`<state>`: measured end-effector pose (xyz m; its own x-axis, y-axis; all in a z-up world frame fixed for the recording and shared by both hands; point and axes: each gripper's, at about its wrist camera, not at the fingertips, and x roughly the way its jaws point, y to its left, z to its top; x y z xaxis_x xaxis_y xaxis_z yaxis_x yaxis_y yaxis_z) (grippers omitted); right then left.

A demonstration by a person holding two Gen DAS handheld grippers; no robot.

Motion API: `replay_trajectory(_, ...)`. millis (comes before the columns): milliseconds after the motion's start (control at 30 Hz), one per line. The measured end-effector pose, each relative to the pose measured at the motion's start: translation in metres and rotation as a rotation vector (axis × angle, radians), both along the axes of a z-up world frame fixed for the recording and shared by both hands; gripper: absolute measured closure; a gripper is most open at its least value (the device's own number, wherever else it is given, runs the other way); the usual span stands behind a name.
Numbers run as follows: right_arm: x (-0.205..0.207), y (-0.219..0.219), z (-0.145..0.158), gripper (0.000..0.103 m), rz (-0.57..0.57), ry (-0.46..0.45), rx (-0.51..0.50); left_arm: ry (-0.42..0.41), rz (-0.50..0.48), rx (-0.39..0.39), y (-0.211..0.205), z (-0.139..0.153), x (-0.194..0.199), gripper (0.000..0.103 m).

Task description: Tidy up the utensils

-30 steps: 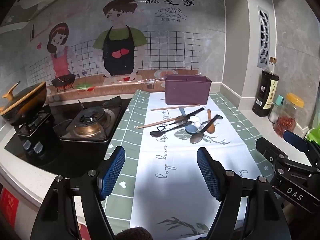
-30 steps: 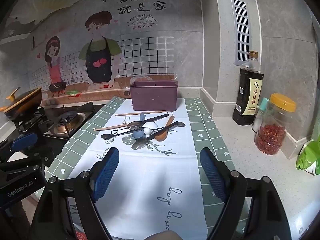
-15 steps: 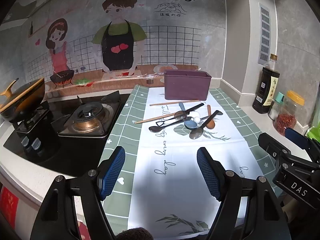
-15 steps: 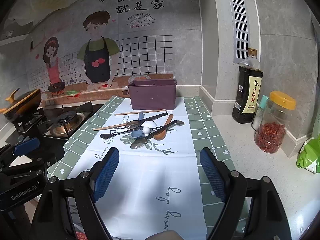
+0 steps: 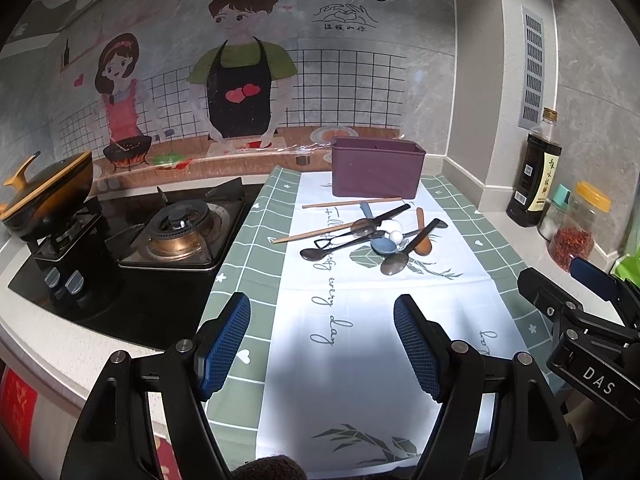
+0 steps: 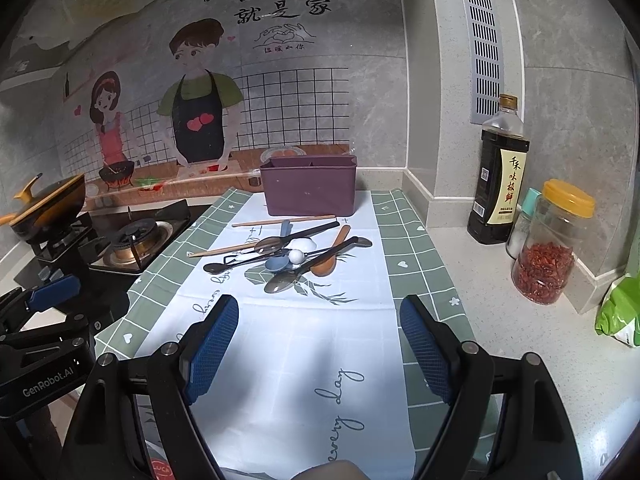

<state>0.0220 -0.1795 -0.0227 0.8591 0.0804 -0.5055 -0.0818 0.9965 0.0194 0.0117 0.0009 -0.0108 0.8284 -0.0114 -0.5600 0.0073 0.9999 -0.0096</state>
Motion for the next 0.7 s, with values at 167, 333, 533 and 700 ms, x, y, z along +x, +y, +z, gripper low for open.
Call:
replay_trajectory(167,-0.0010,0.0002,0.0000,0.022,0.003,0.004,-0.002,0.001,0.004,-0.001,-0.0008,0.0000,0.0004,0.029)
replay_trajectory(333,0.0001,0.0002,-0.0010,0.022,0.004,0.008,-0.006,0.000,0.005,-0.002,-0.0010,-0.0011,-0.0005,0.029)
replay_trajectory(533,0.0009,0.0000,-0.0015,0.022,0.001,0.008,-0.008,0.001,0.005,-0.002,-0.0013,-0.0032,-0.0014,0.029)
replay_trajectory(700,0.0015,-0.0001,-0.0020,0.022,0.003,0.009,-0.009,0.002,0.006,-0.003,-0.0014,-0.0035,-0.0018,0.029)
